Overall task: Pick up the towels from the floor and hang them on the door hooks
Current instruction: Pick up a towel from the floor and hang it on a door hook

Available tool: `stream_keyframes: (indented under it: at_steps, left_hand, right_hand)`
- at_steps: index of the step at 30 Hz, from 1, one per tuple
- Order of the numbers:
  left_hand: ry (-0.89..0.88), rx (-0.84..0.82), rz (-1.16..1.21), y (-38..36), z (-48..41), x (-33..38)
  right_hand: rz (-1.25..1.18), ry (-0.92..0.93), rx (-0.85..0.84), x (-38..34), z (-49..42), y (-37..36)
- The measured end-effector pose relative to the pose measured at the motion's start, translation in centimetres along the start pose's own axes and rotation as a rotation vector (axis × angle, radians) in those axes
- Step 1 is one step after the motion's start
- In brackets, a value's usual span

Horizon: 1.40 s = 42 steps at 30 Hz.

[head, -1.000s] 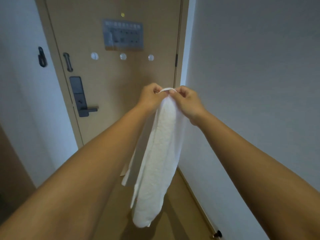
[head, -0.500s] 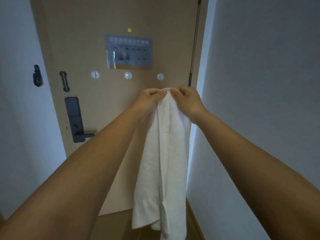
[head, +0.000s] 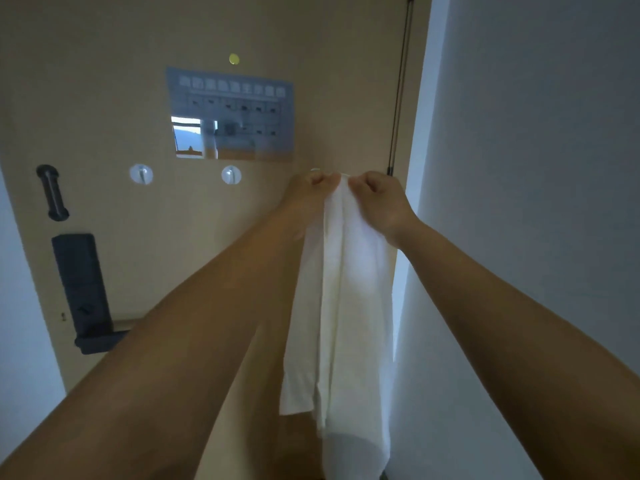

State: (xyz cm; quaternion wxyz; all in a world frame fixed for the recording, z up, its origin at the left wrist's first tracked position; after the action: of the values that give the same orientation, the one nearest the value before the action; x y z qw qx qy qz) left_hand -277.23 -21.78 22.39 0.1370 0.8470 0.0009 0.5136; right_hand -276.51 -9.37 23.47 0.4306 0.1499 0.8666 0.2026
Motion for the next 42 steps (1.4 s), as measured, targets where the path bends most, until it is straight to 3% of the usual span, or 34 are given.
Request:
stream_keyframes:
  at_steps: [17,32,42]
  left_hand:
    - [-0.148,-0.022,-0.127,8.5,-25.1,-2.9]
    - [-0.527,0.181,-0.346,11.0,-43.4,8.4]
    - [-0.677,0.335,-0.554,13.8,-47.8,15.8]
  right_hand:
    - [0.055,0.101,0.125,6.5,-25.6,0.1]
    - [0.093,0.467,0.25,3.0,-43.3,11.1]
    - [0.096,0.699,0.3,-1.0,-50.7,15.2]
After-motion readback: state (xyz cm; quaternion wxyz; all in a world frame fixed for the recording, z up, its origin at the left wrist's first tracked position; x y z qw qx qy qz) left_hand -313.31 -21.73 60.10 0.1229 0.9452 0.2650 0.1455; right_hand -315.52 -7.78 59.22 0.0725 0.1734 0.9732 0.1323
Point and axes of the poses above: each hand's wrist, its own z-axis away from the middle knuckle, its own y-axis out of the back of the hand, x = y × z, the point moved 8 cm from there along -z, towards the middle knuckle, and after that the axes turned 13 degrees about -x, right-handed, at the moved point
